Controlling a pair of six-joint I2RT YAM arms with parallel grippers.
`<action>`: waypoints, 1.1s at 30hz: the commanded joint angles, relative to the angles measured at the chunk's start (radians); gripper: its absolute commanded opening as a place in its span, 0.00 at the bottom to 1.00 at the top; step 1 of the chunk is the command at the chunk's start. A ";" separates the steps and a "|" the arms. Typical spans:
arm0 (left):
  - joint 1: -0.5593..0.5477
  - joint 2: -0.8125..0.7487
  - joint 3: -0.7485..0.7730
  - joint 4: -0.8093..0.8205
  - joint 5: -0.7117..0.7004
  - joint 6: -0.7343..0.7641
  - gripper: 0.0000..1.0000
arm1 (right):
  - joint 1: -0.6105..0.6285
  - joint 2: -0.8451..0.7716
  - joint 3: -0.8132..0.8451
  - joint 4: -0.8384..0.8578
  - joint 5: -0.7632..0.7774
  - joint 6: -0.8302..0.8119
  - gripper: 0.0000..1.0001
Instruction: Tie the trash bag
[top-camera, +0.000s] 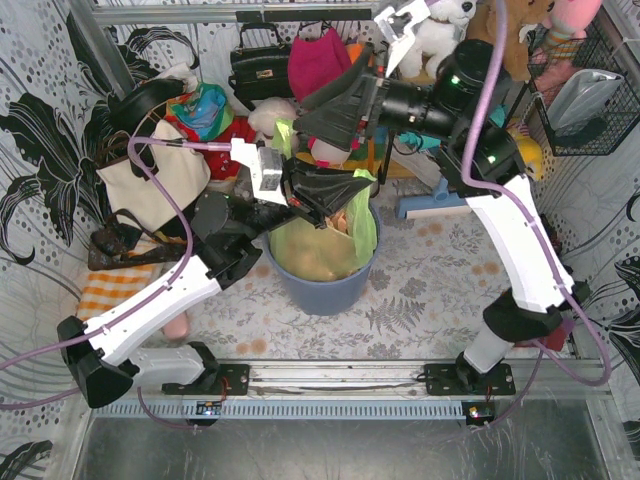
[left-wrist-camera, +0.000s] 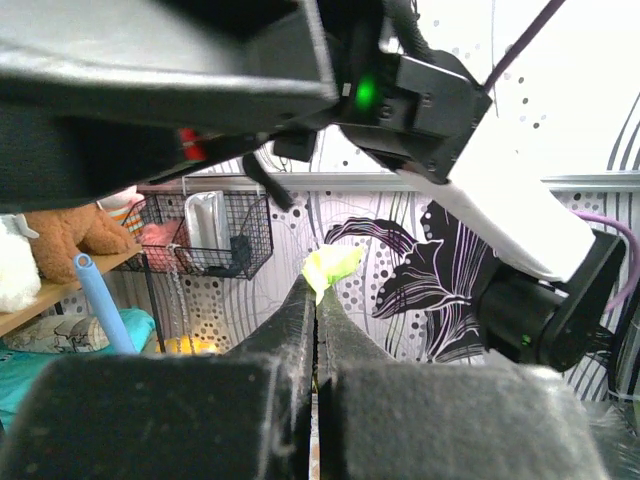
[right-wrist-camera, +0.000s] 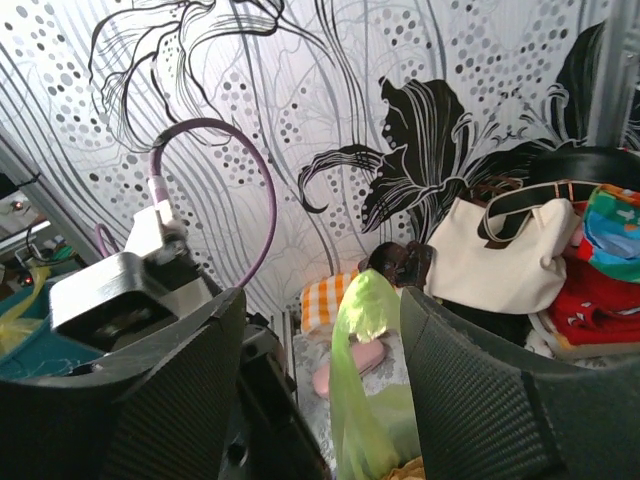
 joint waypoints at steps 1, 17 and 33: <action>0.005 -0.041 -0.034 0.086 0.021 0.010 0.00 | 0.026 0.098 0.139 -0.099 -0.057 -0.086 0.63; 0.005 -0.042 -0.044 0.089 0.018 -0.005 0.00 | 0.053 0.074 0.083 -0.127 0.037 -0.134 0.14; 0.006 -0.063 -0.010 0.075 -0.068 0.057 0.00 | 0.124 0.078 0.095 -0.019 0.221 0.040 0.00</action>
